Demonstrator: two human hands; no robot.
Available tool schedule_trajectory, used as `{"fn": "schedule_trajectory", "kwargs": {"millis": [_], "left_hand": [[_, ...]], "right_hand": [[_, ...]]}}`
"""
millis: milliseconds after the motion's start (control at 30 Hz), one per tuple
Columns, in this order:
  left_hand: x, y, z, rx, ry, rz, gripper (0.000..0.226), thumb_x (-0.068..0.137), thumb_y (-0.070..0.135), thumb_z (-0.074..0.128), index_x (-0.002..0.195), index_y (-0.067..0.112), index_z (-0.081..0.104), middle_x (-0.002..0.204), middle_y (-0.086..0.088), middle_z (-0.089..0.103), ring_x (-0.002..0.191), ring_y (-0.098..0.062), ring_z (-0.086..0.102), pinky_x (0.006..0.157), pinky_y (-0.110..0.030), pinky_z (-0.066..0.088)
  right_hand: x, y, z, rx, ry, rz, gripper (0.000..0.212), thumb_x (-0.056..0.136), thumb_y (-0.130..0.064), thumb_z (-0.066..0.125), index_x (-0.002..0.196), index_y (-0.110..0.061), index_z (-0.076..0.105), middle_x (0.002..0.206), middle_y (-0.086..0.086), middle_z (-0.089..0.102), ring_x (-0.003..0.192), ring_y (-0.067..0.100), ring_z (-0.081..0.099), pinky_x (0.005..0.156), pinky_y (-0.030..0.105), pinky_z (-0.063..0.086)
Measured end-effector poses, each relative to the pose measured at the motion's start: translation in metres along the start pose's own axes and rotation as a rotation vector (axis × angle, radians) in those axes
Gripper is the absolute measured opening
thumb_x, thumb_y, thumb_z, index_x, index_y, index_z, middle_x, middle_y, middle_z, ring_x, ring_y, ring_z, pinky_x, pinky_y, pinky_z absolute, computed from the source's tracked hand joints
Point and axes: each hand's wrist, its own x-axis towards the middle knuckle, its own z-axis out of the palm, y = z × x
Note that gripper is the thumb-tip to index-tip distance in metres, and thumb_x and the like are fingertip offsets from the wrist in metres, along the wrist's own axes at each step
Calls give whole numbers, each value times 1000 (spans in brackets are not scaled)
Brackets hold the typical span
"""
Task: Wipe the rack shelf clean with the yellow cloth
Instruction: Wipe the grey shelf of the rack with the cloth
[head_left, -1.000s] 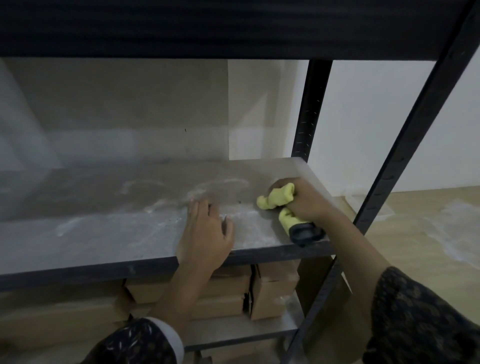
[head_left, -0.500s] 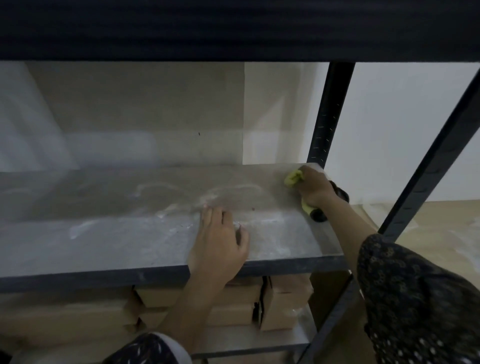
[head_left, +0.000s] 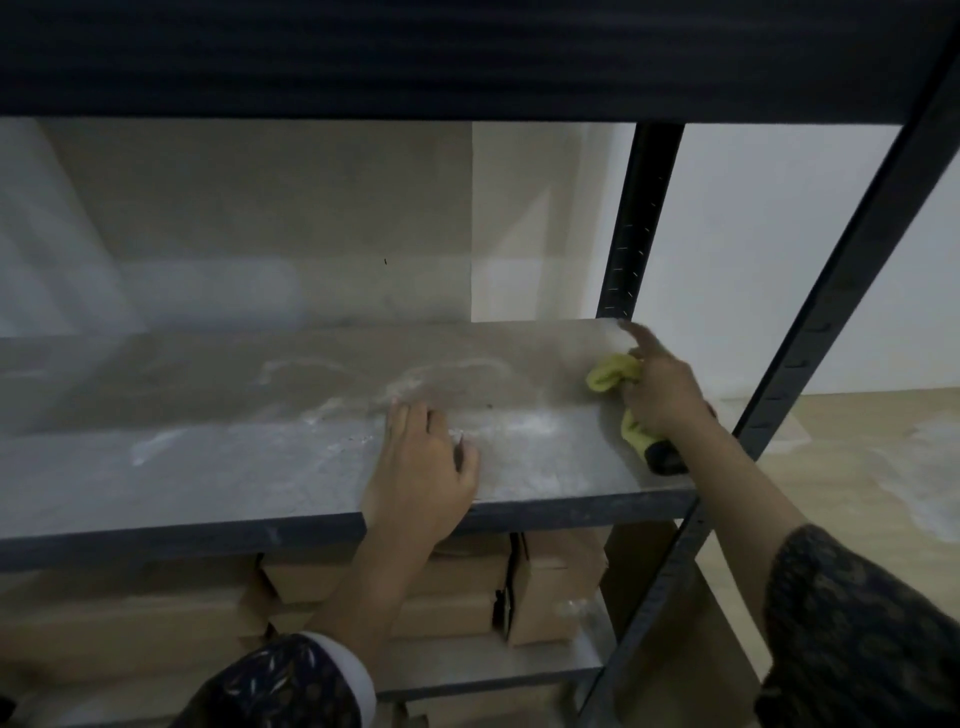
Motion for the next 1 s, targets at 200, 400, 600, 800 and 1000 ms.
{"fn": "schedule_trajectory", "kwargs": {"millis": [200,400,600,800,1000], "left_hand": [[1,0,1,0,2,-7,37,93,31,40,110,3,57,117,-11,49,124,-31,42,96,-40,45],[0,-1,0,-19,1,-3,35,93,26,39,111,1,56,116,-14,49,121,-33,44,97,-42,44],[0,0,-1,-22,8,-3,35,94,26,35,110,4,56,115,-8,47,123,-24,40,93,-34,44],[1,0,2,-26,15,-6,38,94,26,34,115,3,56,121,-10,47,129,-27,37,101,-38,42],[0,-1,2,-49,32,4,35,93,19,38,116,0,56,125,-13,46,133,-29,34,107,-40,36]], "right_hand": [[-14,-27,42,-226,-120,-63,42,86,-5,51,128,-4,51,128,16,57,116,32,56,94,41,48],[-53,-71,41,-66,-258,-219,47,89,2,48,135,-7,50,131,16,57,118,33,55,98,38,46],[-12,-20,3,-177,24,134,36,87,-3,47,122,-7,51,120,18,59,111,38,54,96,46,45],[-8,-47,37,-282,-155,-29,44,90,-5,48,134,-4,40,127,20,56,116,38,54,90,42,45],[-39,-76,38,-49,-312,-248,45,91,1,44,136,-5,49,133,17,55,122,34,52,101,39,43]]}}
